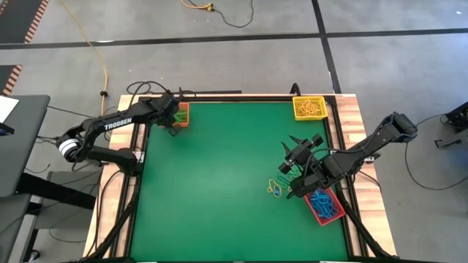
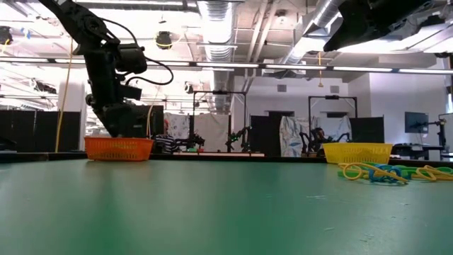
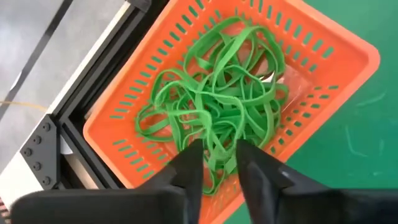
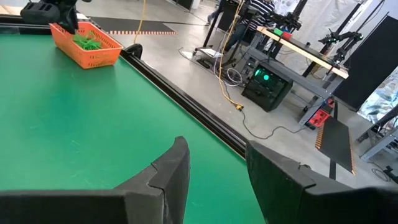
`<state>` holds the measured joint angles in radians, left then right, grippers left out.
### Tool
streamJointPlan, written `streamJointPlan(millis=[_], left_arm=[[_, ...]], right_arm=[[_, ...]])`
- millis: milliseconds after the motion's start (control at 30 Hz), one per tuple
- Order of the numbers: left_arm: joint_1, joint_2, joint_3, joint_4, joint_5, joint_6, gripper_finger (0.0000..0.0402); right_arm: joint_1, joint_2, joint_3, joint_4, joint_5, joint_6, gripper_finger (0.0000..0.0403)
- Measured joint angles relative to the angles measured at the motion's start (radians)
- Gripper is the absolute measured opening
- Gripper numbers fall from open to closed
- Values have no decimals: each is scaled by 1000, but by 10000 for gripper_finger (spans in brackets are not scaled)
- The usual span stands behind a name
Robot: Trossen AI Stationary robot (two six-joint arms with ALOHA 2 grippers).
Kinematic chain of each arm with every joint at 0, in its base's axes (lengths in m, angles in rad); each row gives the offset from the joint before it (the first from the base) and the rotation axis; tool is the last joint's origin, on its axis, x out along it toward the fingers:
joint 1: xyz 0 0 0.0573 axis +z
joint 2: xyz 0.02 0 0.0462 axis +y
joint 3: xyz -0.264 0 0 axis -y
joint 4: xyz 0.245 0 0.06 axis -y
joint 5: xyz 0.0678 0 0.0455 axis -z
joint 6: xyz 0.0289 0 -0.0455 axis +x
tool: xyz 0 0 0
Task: Sort rubber bands into baskets
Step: Put the green rubber band into the orange bin
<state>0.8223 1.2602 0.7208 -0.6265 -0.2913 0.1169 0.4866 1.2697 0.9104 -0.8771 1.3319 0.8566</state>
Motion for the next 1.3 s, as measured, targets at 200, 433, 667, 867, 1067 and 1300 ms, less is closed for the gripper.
streamJointPlan(millis=[200, 433, 667, 867, 1067, 1300], left_arm=[[0, -8, 0, 2, 0, -13, 141], [-9, -125, 0, 7, 35, -48, 168], [-88, -272, 1, 58, 247, -106, 169], [-258, -306, 1, 125, 313, -161, 169], [-471, -291, -44, 289, 309, -183, 169], [-664, -291, -210, 658, 303, -209, 169]], right_arm=[[0, 0, 0, -1, 0, 0, 191], [0, 0, 0, -4, -1, 0, 191], [-1, 21, 1, -8, -17, -1, 191], [-25, 84, 1, -8, -123, -1, 191], [-32, 148, 1, -1, -278, 0, 191], [-68, 178, 1, -34, -524, -1, 191]])
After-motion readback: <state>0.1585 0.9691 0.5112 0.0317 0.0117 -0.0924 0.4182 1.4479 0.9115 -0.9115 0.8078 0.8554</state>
